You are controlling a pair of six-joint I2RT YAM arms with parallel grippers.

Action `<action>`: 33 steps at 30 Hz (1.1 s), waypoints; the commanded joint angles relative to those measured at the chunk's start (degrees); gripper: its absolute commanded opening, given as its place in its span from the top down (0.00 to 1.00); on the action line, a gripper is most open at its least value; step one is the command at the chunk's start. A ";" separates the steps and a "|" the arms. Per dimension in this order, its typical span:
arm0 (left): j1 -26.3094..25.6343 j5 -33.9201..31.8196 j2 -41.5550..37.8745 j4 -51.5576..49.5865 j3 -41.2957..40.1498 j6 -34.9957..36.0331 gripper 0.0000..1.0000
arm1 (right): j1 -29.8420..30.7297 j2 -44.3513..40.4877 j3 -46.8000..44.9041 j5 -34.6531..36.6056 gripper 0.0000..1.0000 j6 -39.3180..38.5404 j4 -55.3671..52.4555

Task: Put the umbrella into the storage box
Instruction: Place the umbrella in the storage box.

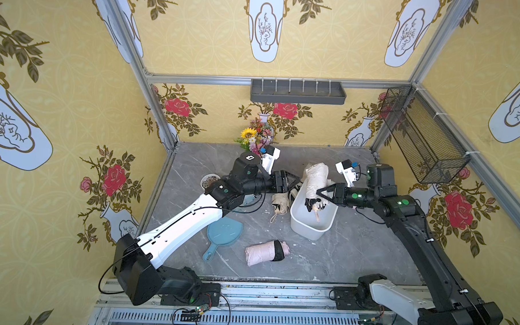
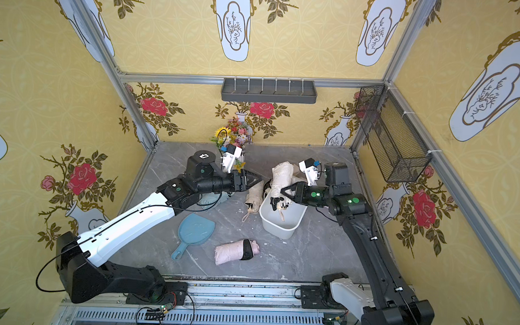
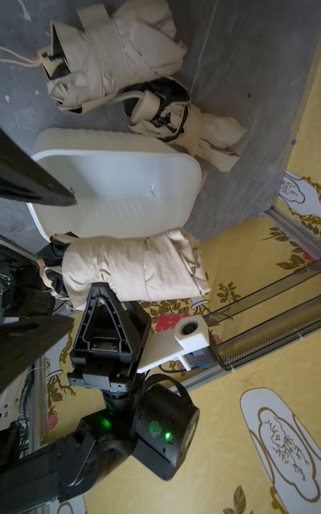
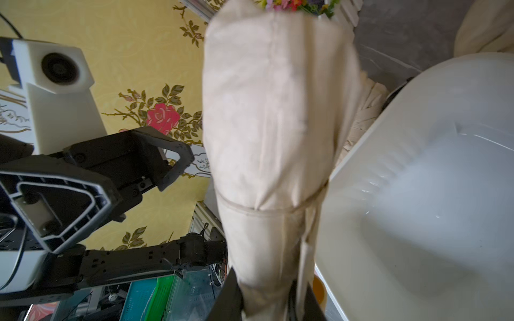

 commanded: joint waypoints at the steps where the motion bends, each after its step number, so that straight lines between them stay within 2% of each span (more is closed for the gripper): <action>1: 0.82 -5.18 -1.98 -5.26 -1.92 -0.01 0.33 | 0.04 0.65 0.09 7.47 0.96 3.36 -1.35; 4: 0.92 -7.57 -3.35 -8.72 -3.70 1.10 0.32 | 0.05 0.71 -0.94 12.26 0.97 7.52 -1.24; 10: 0.92 -10.43 -6.72 -9.00 -9.06 1.07 0.32 | 1.23 3.25 -2.57 20.48 0.95 16.05 0.22; 18: 1.00 -11.94 -8.26 -8.80 -13.44 1.16 0.31 | 9.36 13.84 1.15 31.04 0.93 21.69 1.66; 22: 1.00 -11.77 -8.44 -8.30 -15.37 0.56 0.31 | 10.72 17.71 1.21 35.31 0.93 24.82 3.72; 33: 1.35 -11.34 -7.70 -6.49 -17.48 1.02 0.31 | 13.43 25.86 -0.22 36.73 0.90 28.70 9.59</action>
